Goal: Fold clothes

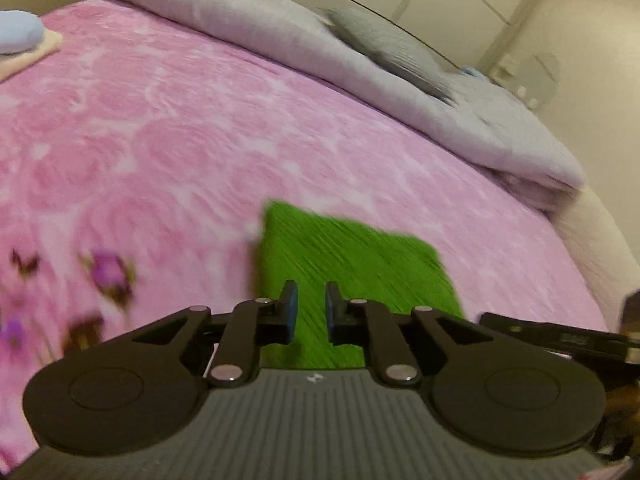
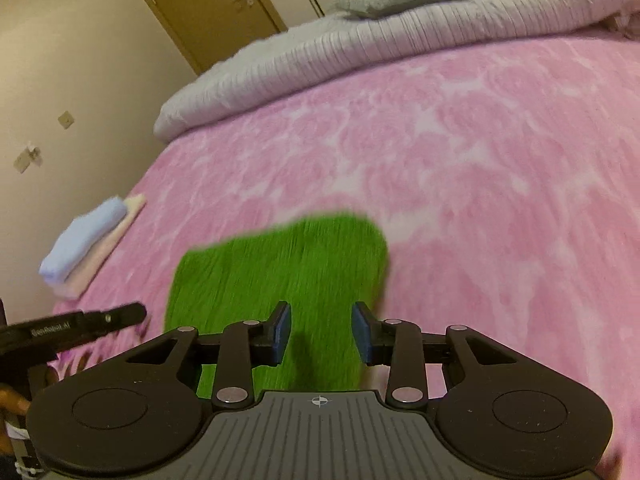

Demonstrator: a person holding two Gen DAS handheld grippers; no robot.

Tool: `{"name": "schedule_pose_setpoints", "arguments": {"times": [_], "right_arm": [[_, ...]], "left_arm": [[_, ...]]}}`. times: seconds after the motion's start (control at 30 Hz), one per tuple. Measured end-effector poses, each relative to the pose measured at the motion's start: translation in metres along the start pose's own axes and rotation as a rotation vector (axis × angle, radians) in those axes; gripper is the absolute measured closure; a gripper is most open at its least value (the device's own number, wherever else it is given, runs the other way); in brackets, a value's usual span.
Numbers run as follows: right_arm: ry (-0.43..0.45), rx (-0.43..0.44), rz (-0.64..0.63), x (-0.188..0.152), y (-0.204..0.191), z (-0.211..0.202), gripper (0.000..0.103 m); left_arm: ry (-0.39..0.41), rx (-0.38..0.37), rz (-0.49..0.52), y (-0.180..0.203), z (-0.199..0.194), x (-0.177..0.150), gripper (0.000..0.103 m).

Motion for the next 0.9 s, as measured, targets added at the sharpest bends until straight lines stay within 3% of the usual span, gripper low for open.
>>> {"name": "schedule_pose_setpoints", "arguments": {"times": [0.17,0.23,0.3,0.4,0.5,0.57,0.7,0.8,0.9], "right_arm": [[-0.034,0.005,-0.052,-0.045,-0.025,-0.026,0.067],[-0.065,-0.021,-0.091,-0.062,-0.03,-0.024,0.067],[-0.101,-0.048,-0.127,-0.079,-0.029,-0.01,0.068],[-0.087,-0.063,-0.127,-0.087,-0.027,-0.004,0.067],[-0.076,-0.056,-0.131,-0.081,-0.035,-0.022,0.067],[-0.063,-0.054,-0.149,-0.083,-0.041,-0.036,0.067],[-0.077,-0.032,-0.16,-0.099,-0.05,-0.047,0.067],[-0.13,-0.053,-0.161,-0.119,-0.041,-0.032,0.067],[-0.117,-0.036,-0.096,-0.122,-0.036,-0.037,0.067]], "left_arm": [[-0.057,-0.022,0.037,0.023,-0.024,-0.055,0.093],[-0.088,0.03,0.061,0.022,-0.019,-0.075,0.092],[-0.071,0.13,0.129,0.014,-0.006,-0.09,0.092],[-0.086,0.149,0.05,0.01,-0.009,-0.086,0.093],[-0.081,0.2,0.093,0.018,-0.025,-0.079,0.095],[-0.071,0.181,0.102,0.028,-0.04,-0.082,0.095],[-0.077,0.157,0.112,0.043,-0.05,-0.099,0.095],[-0.142,0.195,0.118,0.038,-0.033,-0.126,0.093],[-0.142,0.222,0.098,0.036,-0.04,-0.133,0.093]]}}
Point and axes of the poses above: each gripper's, at about its wrist camera, not at the fingertips, and z roughly the way its jaws point, y to its right, x to its top, the point moved 10 cm from there along z, roughly the way its jaws point, and after that the axes turned 8 degrees about x, right-handed, at the moved point
